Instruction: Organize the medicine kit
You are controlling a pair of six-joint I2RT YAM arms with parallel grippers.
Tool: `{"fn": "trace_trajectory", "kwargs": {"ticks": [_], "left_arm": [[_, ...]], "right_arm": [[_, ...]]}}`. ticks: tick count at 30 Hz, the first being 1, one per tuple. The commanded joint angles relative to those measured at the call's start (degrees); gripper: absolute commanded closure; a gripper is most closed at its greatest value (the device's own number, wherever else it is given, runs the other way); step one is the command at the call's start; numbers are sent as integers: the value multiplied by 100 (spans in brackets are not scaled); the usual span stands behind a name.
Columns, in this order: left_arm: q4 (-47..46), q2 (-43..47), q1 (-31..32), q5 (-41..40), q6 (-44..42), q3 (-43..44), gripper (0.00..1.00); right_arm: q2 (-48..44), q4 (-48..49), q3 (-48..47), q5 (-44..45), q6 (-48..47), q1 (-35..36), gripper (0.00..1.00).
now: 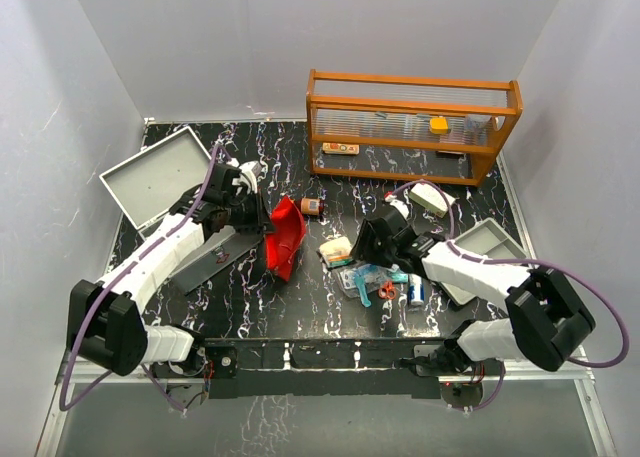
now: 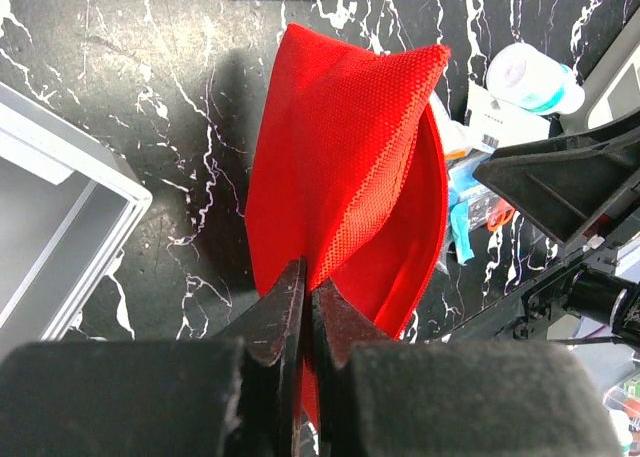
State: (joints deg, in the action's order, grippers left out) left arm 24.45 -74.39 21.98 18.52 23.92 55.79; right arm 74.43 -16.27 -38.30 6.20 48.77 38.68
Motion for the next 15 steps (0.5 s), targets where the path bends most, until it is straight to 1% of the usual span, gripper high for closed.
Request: {"fn": "trace_trajectory", "kwargs": {"ticks": [1,3,5,8,10,12,13,14,15], "left_arm": [[-27,-171,26,184,34,327,100],[-35,-249,32,106,21,383,100],[-81,-277,26,-79,82,413,100],[-128,-344,26,1,47,506,100],[-80,-374,29,102,19,586,100],[-54,-527,27,146,16,608,100],[-59,-558,26,171,16,608,100],[-70,-578,27,191,16,600,100],[-71,-599,26,203,16,595,100]], "right_arm": [[161,522,-521,-341,-591,-98,56],[320,471,-620,-325,-846,-165,60],[456,320,-827,-82,-1320,-198,63],[701,122,-1165,-158,-2023,-278,61],[875,7,-1313,-533,-2303,-362,57],[1019,21,-1332,-1005,-2482,-478,55],[1100,20,-1339,-1159,-2531,-533,56],[1166,19,-1349,-1278,-2590,-567,60],[1214,36,-1355,-1385,-2671,-594,63]]}}
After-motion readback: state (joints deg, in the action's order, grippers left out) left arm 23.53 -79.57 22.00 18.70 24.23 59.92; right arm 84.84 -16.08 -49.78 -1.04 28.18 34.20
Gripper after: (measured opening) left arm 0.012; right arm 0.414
